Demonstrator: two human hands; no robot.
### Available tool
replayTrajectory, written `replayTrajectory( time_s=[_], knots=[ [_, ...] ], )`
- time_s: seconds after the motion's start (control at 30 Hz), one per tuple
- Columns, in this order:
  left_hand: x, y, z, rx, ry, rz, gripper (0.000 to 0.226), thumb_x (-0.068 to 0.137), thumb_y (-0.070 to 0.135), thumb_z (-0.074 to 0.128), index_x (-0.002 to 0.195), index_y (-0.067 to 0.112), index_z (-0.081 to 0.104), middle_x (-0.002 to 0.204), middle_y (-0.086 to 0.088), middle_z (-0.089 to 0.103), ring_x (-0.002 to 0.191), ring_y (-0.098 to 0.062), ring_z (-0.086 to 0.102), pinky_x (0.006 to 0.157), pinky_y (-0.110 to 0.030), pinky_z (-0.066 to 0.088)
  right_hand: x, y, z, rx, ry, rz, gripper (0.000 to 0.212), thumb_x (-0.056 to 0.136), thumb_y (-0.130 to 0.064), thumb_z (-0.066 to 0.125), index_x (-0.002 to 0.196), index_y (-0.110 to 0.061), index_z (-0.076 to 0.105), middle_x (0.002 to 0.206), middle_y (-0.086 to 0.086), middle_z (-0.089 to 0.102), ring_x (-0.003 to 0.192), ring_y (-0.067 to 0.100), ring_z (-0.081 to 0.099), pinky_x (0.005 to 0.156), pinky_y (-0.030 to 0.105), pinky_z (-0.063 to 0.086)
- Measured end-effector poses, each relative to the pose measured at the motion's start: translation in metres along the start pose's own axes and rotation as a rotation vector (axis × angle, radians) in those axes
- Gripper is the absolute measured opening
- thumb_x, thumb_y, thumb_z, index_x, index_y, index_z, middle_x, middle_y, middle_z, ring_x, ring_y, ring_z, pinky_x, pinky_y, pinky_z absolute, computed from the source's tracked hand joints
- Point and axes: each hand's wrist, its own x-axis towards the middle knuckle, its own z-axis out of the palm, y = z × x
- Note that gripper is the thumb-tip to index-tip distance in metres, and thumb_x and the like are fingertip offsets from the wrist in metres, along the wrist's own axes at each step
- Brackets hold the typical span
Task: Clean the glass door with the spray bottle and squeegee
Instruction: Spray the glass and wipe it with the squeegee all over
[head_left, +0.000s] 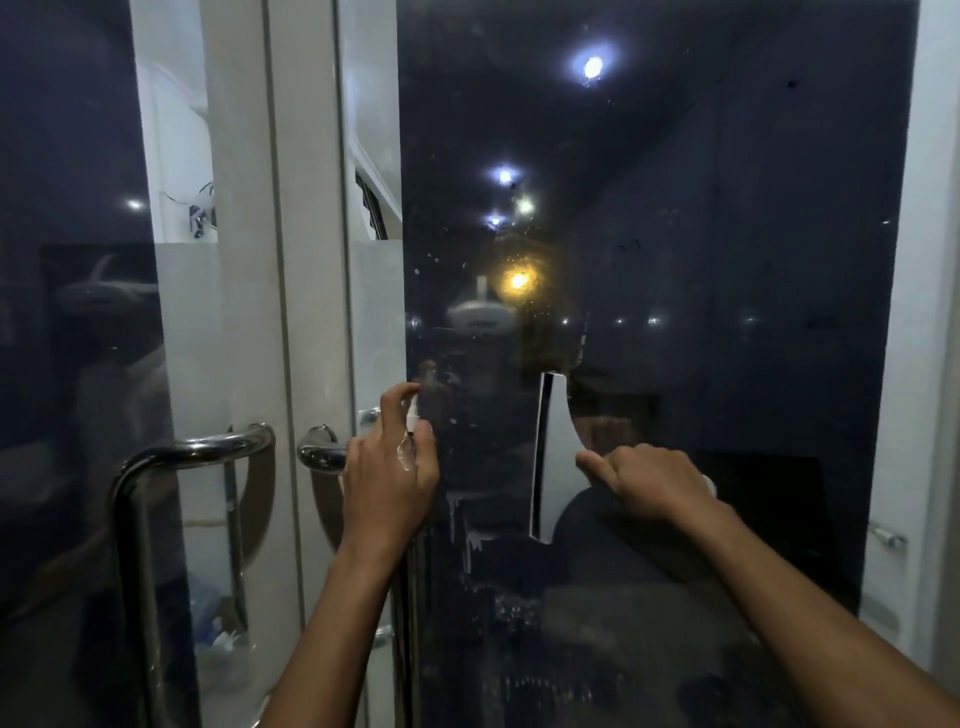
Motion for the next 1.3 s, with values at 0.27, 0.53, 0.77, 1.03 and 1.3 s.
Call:
replayTrajectory(
  time_s=[0.27,0.53,0.77,1.03,1.3],
  knots=[
    [0.012,0.0,-0.007,0.004,-0.083,-0.009,0.032,0.103,0.026,0.04,0.134,0.033,0.035,0.069,0.011,0.051,0.068,-0.016,0.056,0.076,-0.056,0.053,0.02,-0.065,-0.022,0.135,0.087,-0.18,0.084,0.092,-0.077,0.008,0.092,-0.024,0.073,0.088,0.005,0.07,0.085,0.029,0.066,0.072,0.039,0.04],
    [0.007,-0.006,-0.012,0.036,-0.017,0.01,0.03,0.104,0.021,0.046,0.133,0.028,0.041,0.061,0.011,0.047,0.067,0.002,0.048,0.088,-0.053,0.047,0.049,-0.099,-0.012,0.011,0.013,-0.26,0.073,0.096,-0.074,0.011,0.084,-0.024,0.064,0.095,0.008,0.071,0.087,0.029,0.066,0.072,0.04,0.037],
    [0.008,-0.008,-0.014,0.021,-0.058,0.032,0.03,0.104,0.021,0.045,0.133,0.028,0.04,0.061,0.013,0.046,0.062,-0.003,0.05,0.08,-0.053,0.048,0.025,-0.028,0.006,0.014,-0.056,-0.028,0.068,0.095,-0.075,0.01,0.086,-0.028,0.058,0.105,0.008,0.07,0.095,0.03,0.064,0.079,0.042,0.043],
    [0.007,-0.007,-0.015,0.024,-0.06,0.027,0.029,0.104,0.021,0.045,0.133,0.026,0.041,0.064,0.016,0.047,0.066,0.002,0.048,0.085,-0.052,0.047,-0.01,-0.006,0.011,0.071,0.031,0.075,0.081,0.087,-0.079,-0.002,0.073,-0.027,0.059,0.078,-0.004,0.063,0.073,0.019,0.06,0.075,0.04,0.045],
    [0.006,-0.009,-0.004,0.061,-0.037,0.007,0.031,0.104,0.024,0.043,0.134,0.031,0.037,0.071,0.014,0.055,0.073,0.007,0.048,0.101,-0.036,0.028,0.008,-0.082,-0.004,0.028,0.082,-0.145,0.074,0.098,-0.071,0.014,0.087,-0.025,0.07,0.087,0.005,0.071,0.085,0.029,0.067,0.07,0.037,0.038]
  ],
)
